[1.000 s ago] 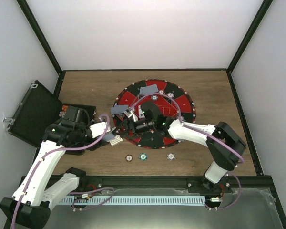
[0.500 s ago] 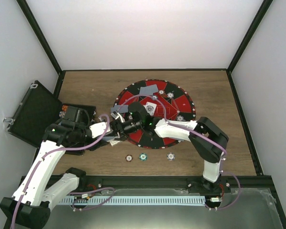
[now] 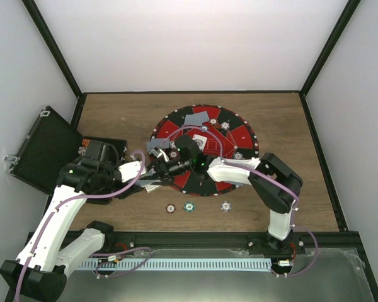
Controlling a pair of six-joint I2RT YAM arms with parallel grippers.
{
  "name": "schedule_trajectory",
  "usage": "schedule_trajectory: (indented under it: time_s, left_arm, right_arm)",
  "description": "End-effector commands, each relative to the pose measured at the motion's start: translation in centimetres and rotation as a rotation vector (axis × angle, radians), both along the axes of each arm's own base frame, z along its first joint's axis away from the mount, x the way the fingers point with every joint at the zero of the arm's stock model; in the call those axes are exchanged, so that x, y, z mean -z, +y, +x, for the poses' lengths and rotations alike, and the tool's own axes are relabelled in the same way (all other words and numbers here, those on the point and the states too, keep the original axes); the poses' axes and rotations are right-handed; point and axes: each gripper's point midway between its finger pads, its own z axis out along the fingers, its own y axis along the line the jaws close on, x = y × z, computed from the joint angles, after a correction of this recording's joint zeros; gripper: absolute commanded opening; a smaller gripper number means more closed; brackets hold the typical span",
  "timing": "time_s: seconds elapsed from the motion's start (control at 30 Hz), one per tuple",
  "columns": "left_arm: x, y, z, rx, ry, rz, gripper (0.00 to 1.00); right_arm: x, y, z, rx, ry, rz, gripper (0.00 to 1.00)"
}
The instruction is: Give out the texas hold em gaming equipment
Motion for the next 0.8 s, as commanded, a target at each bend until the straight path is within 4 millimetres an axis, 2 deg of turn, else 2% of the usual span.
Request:
schedule_trajectory:
  time_s: [0.0,0.27,0.43,0.53,0.7,0.77]
  left_arm:
    - [-0.9,-0.5,-0.1,0.031,-0.034,-0.031,0.04]
    - [-0.7,-0.5,0.0,0.028,-0.029,-0.029,0.04]
    - [-0.6,-0.4,-0.1,0.029,-0.03,-0.026,0.04]
    - [-0.5,-0.4,-0.1,0.03,-0.027,-0.027,0.05]
    - [-0.5,-0.5,-0.1,0.031,-0.025,-0.028,0.05]
    - [-0.5,-0.5,-0.1,0.03,-0.024,-0.027,0.05]
  right_arm:
    - [1.0,-2.2,1.5,0.06,0.011,-0.036,0.65]
    - [-1.2,-2.8,1.5,0.07,-0.03,-0.003,0.5]
    - [-2.5,-3.7,1.5,0.085,-0.047,0.013,0.32]
    - [-3.2,-4.2,1.4,0.093,-0.055,0.016,0.26]
    - [-4.1,-5.4,1.9,0.118,-0.082,0.01,0.03]
    - [-4.5,-6.0,2.4,0.133,-0.095,0.009,0.01]
